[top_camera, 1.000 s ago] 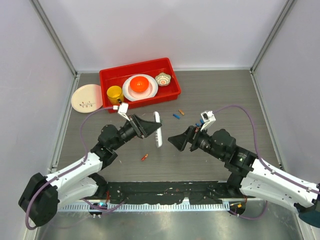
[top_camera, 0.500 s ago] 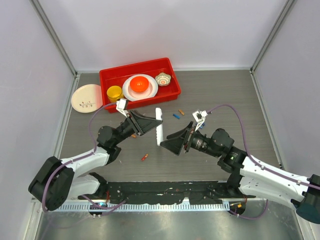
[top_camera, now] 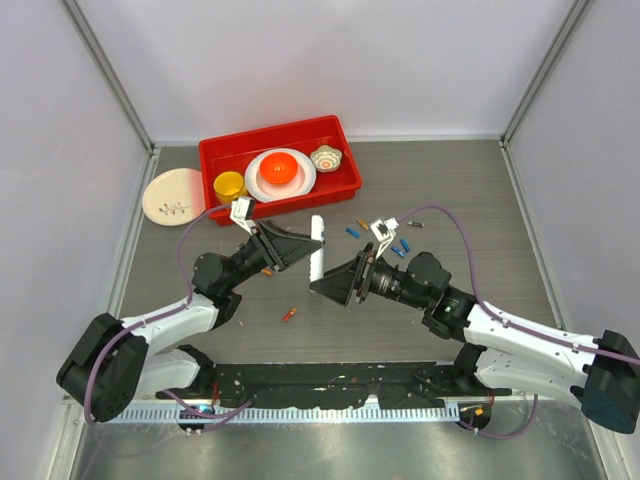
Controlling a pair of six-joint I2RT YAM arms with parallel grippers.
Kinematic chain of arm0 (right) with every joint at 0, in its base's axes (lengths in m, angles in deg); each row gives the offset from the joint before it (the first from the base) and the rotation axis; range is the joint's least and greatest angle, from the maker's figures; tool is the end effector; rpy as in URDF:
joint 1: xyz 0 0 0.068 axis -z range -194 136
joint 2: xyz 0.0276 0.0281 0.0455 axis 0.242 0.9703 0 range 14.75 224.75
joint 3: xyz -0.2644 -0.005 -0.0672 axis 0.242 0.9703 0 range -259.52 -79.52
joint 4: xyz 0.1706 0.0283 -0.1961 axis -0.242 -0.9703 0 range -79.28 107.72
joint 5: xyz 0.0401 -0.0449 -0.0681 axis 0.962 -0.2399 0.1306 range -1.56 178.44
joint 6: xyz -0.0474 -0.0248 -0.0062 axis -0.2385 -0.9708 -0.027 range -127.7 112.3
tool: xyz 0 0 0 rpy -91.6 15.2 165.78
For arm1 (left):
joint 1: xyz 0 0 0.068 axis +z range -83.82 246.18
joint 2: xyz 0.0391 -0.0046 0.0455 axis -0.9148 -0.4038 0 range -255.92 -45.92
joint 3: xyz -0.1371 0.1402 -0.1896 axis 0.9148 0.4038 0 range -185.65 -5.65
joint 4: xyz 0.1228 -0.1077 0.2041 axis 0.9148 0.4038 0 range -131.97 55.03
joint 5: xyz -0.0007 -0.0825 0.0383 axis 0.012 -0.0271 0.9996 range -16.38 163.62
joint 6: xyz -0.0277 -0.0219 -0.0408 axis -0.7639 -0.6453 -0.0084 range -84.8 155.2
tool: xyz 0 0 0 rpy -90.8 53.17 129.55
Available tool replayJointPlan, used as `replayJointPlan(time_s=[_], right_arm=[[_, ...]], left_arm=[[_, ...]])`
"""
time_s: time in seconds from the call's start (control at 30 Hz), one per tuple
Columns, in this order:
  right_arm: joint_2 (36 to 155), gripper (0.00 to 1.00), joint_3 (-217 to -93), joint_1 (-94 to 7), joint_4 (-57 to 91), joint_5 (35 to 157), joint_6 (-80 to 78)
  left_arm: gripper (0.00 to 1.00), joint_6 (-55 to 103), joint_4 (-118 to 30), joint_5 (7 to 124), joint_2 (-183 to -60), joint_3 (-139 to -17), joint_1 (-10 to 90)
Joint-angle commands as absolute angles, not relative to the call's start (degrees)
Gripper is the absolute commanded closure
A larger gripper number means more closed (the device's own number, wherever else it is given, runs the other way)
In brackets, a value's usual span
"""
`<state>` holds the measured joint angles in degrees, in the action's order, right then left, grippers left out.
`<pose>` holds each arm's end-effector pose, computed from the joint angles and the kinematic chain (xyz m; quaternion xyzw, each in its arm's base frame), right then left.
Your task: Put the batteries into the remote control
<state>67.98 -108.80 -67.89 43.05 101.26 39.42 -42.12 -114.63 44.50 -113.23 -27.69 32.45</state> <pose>0.1227 0.1814 0.2829 -0.1207 0.6883 0.5983 0.3921 0.1788 -0.1402 0.2736 0.0127 0.5467 -0.7557 0.3604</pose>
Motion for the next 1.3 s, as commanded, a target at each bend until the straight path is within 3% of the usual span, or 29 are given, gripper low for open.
replayJointPlan(time_s=[0.0,0.17,0.37,0.57,0.7,0.73,0.77,0.87,0.97,1.1,1.27], right_arm=[[69.33,0.06,-111.6,-67.62,47.16,101.97,40.46],[70.47,0.07,-111.6,-67.71,49.8,101.97,41.52],[72.32,0.15,-111.95,-67.71,51.21,102.23,41.87],[73.9,0.35,-112.31,-67.62,52.79,103.12,42.05],[73.11,0.62,-112.92,-67.62,51.13,103.2,40.65],[72.85,0.65,-113.36,-67.62,48.86,103.73,39.86],[72.59,0.67,-113.88,-67.62,47.01,104.08,38.63],[70.04,0.78,-117.31,-67.62,34.11,103.91,31.96],[67.58,0.82,-123.1,-67.71,14.79,97.69,22.82],[67.57,0.9,-130.83,-67.88,-2.82,85.57,14.64],[72.04,0.92,-136.12,-70.34,-14.44,73.44,9.63]], left_arm=[[1.0,-41.0,-118.44,44.01,-111.49,-28.59,32.43],[1.0,-40.21,-117.56,44.09,-111.49,-28.41,32.52],[1.0,-39.77,-117.03,44.18,-111.75,-28.32,32.52],[1.0,-39.42,-116.77,44.36,-111.57,-27.8,32.52],[0.99,-38.81,-113.27,44.8,-110.44,-27.71,32.52],[0.95,-38.54,-111.6,44.8,-110.0,-27.97,32.52],[0.68,-37.32,-109.84,44.8,-109.47,-28.23,32.61],[0.15,-34.6,-101.94,45.06,-106.31,-29.29,33.04],[0.0,-30.64,-88.24,46.46,-101.48,-31.83,33.92],[0.0,-19.41,-62.53,51.03,-98.04,-37.89,34.01],[0.0,-14.99,-48.67,57.26,-100.32,-45.1,31.91]])
